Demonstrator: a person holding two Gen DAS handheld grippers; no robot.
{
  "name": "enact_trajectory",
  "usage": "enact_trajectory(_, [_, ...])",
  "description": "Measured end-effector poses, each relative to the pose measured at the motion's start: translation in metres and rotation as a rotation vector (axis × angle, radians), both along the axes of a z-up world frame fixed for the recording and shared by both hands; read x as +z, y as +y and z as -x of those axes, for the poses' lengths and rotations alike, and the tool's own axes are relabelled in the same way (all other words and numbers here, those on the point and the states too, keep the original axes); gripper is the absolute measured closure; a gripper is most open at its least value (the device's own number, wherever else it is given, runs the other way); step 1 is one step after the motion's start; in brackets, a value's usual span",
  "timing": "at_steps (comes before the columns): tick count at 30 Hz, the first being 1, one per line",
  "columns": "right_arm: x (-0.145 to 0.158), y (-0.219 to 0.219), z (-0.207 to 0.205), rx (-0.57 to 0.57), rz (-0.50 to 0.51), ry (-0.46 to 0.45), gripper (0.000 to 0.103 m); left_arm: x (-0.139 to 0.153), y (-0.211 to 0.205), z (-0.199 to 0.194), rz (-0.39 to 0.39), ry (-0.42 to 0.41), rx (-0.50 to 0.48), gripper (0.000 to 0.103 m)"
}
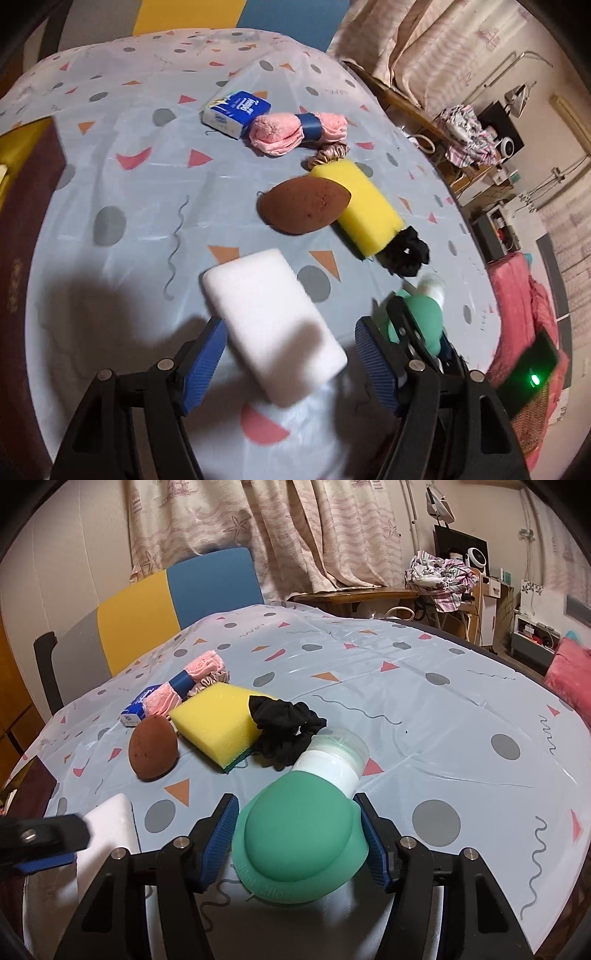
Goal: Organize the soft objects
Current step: 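Grasp the white sponge block with the left gripper while the right gripper holds the green sponge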
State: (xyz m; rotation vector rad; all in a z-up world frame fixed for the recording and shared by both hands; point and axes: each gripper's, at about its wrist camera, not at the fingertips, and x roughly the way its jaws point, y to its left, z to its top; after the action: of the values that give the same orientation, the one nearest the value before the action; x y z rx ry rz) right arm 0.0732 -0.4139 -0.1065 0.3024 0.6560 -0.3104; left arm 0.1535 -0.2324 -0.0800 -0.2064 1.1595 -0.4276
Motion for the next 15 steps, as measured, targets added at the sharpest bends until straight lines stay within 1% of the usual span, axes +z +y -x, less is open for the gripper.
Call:
enact_trajectory(2, [0.0, -0.001, 0.002, -0.009, -0.006, -0.009, 0.04, -0.004, -0.009, -0.005, -0.053, -0.012, -0.008, 0.03])
enact_trajectory(5, [0.0, -0.002, 0.002, -0.013, -0.012, -0.013, 0.04, -0.016, -0.02, -0.01, -0.137, -0.019, -0.052, 0.03])
enact_trajectory(6, [0.0, -0.003, 0.002, -0.013, -0.015, -0.014, 0.04, -0.018, -0.02, -0.01, -0.146, -0.033, -0.066, 0.03])
enact_trajectory(7, [0.0, -0.003, 0.002, -0.013, -0.016, -0.015, 0.04, -0.016, -0.019, -0.008, -0.155, -0.068, -0.086, 0.03])
enact_trajectory(9, [0.0, -0.003, 0.002, -0.012, -0.02, -0.017, 0.039, -0.017, -0.014, -0.006, -0.185, -0.085, -0.098, 0.03])
enact_trajectory(11, [0.0, -0.004, 0.002, -0.012, -0.022, -0.02, 0.039, -0.016, -0.002, -0.004, -0.171, -0.089, -0.09, 0.03])
enact_trajectory(13, [0.0, -0.004, 0.003, -0.011, -0.023, -0.02, 0.039, -0.016, 0.013, -0.002, -0.175, -0.089, -0.067, 0.03])
enact_trajectory(15, [0.0, -0.003, 0.003, -0.012, -0.023, -0.021, 0.039, -0.015, 0.025, -0.001, -0.157, -0.084, -0.041, 0.03])
